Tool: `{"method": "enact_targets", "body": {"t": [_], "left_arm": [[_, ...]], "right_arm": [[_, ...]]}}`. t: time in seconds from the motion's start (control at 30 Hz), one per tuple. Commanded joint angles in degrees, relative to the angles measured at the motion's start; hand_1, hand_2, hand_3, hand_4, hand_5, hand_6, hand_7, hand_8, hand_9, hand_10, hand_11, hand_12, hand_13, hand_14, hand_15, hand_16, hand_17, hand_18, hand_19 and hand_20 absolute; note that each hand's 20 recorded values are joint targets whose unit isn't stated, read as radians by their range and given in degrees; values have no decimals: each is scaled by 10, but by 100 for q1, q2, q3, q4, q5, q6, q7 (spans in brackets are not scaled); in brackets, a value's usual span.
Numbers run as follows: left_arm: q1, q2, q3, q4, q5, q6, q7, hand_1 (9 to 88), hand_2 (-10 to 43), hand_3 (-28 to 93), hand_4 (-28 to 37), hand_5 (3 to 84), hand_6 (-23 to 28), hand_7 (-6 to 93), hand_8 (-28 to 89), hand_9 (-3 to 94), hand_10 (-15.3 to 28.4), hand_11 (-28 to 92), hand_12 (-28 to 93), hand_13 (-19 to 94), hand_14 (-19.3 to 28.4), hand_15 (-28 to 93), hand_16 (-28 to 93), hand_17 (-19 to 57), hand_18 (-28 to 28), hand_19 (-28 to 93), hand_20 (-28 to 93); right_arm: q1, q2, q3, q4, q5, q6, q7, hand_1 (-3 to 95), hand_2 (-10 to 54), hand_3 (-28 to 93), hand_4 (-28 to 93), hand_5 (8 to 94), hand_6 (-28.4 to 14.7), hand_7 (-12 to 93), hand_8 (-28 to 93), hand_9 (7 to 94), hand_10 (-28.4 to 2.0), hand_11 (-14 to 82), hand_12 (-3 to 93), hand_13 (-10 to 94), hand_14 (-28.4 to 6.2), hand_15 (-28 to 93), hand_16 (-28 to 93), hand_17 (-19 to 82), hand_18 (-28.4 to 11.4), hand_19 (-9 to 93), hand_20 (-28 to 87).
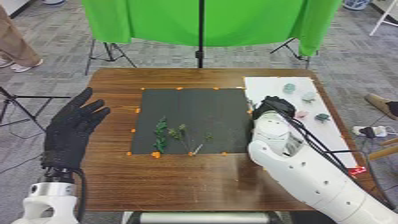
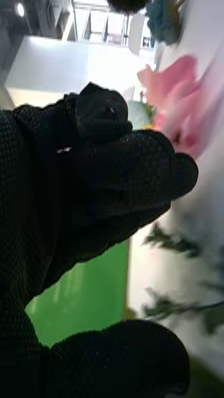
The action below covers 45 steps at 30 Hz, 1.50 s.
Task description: Arrange flowers
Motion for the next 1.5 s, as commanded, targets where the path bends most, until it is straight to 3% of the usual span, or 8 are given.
{"method": "enact_targets", "body": {"t": [0.03,0.07,0.2,0.33,0.4,0.7,1.1,1.5], "left_arm": [[23,28,39,59,-3,-10,84,270,94,737,-198,357,87,120,-89,337,196,260,121,229,244,472,-60,-112,201,424,183],[-16,7,40,73,-2,-26,30,270,94,737,-198,357,87,120,-89,338,196,260,121,229,245,473,-60,-112,201,424,183],[33,56,61,60,-40,33,136,270,94,738,-197,357,87,120,-89,338,197,260,120,229,244,473,-60,-112,200,424,183],[15,56,66,65,-40,18,153,271,95,736,-197,357,87,120,-89,337,197,259,120,229,244,474,-60,-112,200,424,183],[17,50,58,70,-40,13,169,270,96,735,-198,357,87,119,-90,337,197,259,120,229,243,472,-61,-112,200,424,183],[91,28,10,45,-56,35,173,268,98,733,-200,357,87,119,-89,338,197,259,120,229,244,472,-60,-112,201,424,183],[188,48,-19,-11,-63,116,229,267,99,732,-201,356,87,120,-90,338,197,259,120,229,243,472,-61,-112,200,424,183],[308,143,-81,-78,-85,217,303,267,99,732,-201,355,87,121,-90,338,198,260,120,229,245,472,-61,-112,200,424,183]], "right_arm": [[265,-27,-484,360,-101,-83,-175,320,-88,701,-237,637,-178,70,-97,633,-246,468,165,649,-178,806,104,365,-284,932,493],[256,12,-553,373,-137,-27,-203,338,-93,704,-239,657,-155,79,-99,658,-228,466,167,668,-167,799,108,368,-284,932,488],[383,174,-1015,461,-372,254,-414,418,-95,727,-271,743,-75,122,-110,742,-177,471,181,718,-133,780,133,398,-284,932,490],[366,290,-1207,533,-332,619,-472,567,-95,639,-281,851,-29,147,17,839,-111,397,283,781,-93,771,161,445,-253,932,539],[260,299,-1061,532,-255,579,-511,595,-95,634,-282,891,-16,156,30,883,-99,384,281,813,-78,757,168,463,-241,932,547],[181,566,-787,414,-207,1213,-698,573,-95,719,-283,874,-35,197,158,881,-106,402,275,811,-75,762,188,449,-239,932,600],[505,820,-667,55,-350,2101,-766,540,-95,810,-283,864,-46,242,245,830,-115,544,273,794,-87,845,184,451,-250,932,669],[159,937,-420,-1359,-695,2151,-831,530,-95,837,-283,865,-47,253,249,834,-120,565,270,803,-86,862,180,461,-251,932,687]]}}
